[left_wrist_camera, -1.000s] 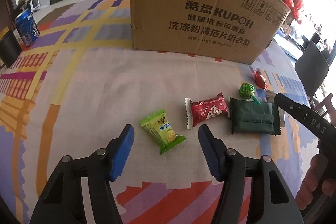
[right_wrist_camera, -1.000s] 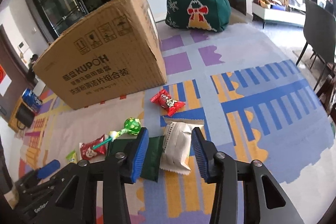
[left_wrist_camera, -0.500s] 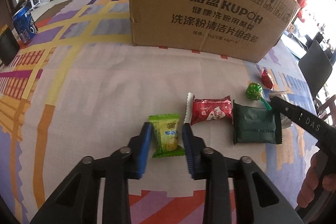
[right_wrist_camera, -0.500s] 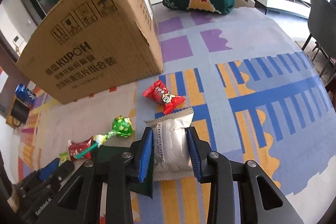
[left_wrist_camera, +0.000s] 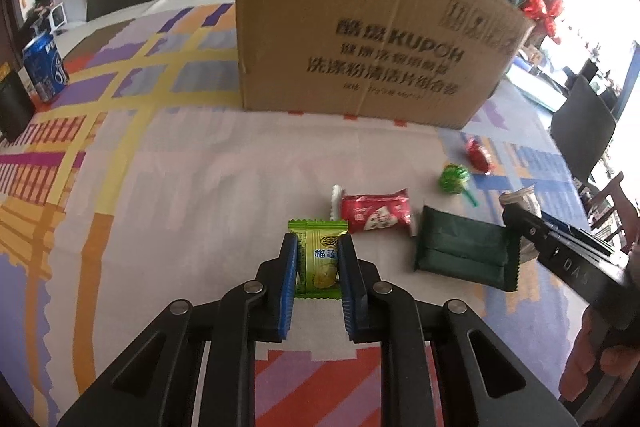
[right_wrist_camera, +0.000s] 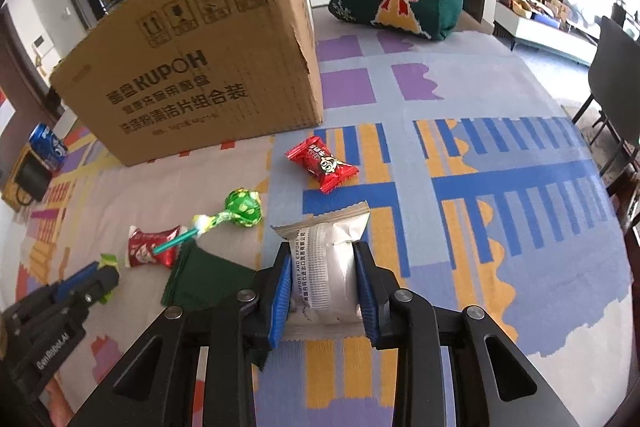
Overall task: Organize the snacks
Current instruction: 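Grasp the green biscuit pack with left tool while right tool grasps white bag, then carry biscuit pack and white bag over the box and release both inside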
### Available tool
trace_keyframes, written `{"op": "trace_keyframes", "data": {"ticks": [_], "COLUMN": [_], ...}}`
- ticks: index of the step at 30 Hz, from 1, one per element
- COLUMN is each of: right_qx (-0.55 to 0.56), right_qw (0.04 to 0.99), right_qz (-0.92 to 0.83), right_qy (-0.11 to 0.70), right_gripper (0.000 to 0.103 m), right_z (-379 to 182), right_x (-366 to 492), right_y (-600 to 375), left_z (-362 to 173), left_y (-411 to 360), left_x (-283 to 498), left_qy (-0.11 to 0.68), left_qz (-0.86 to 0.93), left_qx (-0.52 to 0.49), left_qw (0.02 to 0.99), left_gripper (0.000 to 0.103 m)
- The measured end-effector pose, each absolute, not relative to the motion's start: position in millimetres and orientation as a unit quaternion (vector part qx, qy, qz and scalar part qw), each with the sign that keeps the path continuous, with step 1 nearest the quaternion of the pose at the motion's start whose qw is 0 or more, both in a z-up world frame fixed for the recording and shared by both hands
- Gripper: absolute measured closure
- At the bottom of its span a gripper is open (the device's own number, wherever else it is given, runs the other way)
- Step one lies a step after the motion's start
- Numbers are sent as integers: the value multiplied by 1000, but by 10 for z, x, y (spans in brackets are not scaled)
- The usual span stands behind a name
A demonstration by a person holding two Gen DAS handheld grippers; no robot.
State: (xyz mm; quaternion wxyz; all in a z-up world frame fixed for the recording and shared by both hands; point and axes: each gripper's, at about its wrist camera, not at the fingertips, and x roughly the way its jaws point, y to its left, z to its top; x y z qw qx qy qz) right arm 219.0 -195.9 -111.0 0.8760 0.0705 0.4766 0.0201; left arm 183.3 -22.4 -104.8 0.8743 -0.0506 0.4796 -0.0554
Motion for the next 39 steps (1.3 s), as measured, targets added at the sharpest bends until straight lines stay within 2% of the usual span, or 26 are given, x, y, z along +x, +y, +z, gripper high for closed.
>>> {"op": "trace_keyframes", "data": {"ticks": [21,39], "right_qx": [49,49], "right_qw": [892,924], "right_qz": [106,127], "right_qy": [437,358], "right_gripper": [72,72], "right_z": [-548,21], "right_x": [1540,1751], "right_y": [-1694,-1581], "left_z": [-403,145], "left_y": [-335,-235], "left_x": [1434,1689], "left_qy": [414,348], "left_qz": [-106,-108], "left_qx": [-45,-36], "left_qw": [903,930], "left_gripper": [83,83]}}
